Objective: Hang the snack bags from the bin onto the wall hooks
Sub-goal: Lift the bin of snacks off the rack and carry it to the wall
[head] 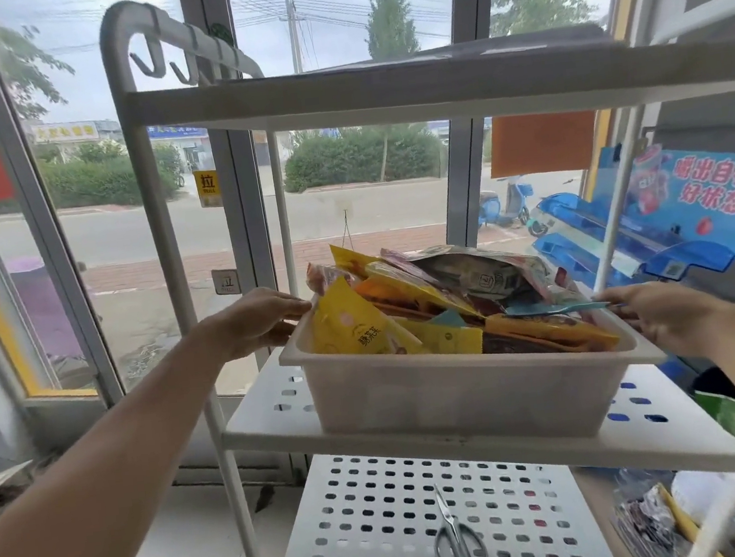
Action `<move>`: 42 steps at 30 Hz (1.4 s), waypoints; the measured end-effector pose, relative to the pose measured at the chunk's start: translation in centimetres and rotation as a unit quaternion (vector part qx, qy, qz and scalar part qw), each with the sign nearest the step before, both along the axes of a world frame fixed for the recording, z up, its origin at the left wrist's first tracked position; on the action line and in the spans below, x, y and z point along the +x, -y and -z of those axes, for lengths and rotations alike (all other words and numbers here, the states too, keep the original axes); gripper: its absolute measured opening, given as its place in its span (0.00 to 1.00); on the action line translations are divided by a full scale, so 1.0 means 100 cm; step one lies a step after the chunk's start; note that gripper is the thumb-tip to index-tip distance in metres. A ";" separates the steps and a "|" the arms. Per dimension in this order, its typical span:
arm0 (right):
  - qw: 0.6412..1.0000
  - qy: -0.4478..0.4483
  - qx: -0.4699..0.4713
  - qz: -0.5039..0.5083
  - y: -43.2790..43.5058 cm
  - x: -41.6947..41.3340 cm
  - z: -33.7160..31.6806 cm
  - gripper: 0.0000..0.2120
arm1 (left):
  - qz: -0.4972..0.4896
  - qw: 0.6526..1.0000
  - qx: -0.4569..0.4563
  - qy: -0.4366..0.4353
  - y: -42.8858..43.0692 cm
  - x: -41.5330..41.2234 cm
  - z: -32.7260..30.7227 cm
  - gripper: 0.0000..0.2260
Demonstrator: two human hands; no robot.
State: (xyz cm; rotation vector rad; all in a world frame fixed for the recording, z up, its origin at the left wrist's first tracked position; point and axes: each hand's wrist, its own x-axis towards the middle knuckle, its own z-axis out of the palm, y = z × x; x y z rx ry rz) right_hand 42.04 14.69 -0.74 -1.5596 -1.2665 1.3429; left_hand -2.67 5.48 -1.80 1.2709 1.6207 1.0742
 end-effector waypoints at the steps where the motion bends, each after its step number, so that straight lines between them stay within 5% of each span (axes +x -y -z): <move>1: 1.000 -0.005 -0.003 -0.002 0.001 -0.001 -0.001 0.13 | 0.006 1.000 -0.010 0.012 -0.002 -0.002 -0.001 0.11; 17: 0.998 -0.055 0.014 0.017 0.004 -0.003 0.003 0.07 | 0.014 0.991 0.012 0.131 -0.007 -0.003 0.006 0.08; 23: 0.998 -0.049 0.032 0.031 0.012 0.005 0.004 0.16 | 0.014 0.993 0.012 0.115 0.005 0.002 -0.002 0.12; 35: 0.996 -0.082 0.033 0.001 0.055 0.005 0.001 0.04 | -0.008 0.994 0.049 0.094 0.058 0.020 0.006 0.10; 42: 0.996 -0.077 0.048 -0.005 0.085 0.001 0.002 0.06 | -0.022 0.991 0.068 0.112 0.098 0.020 0.014 0.11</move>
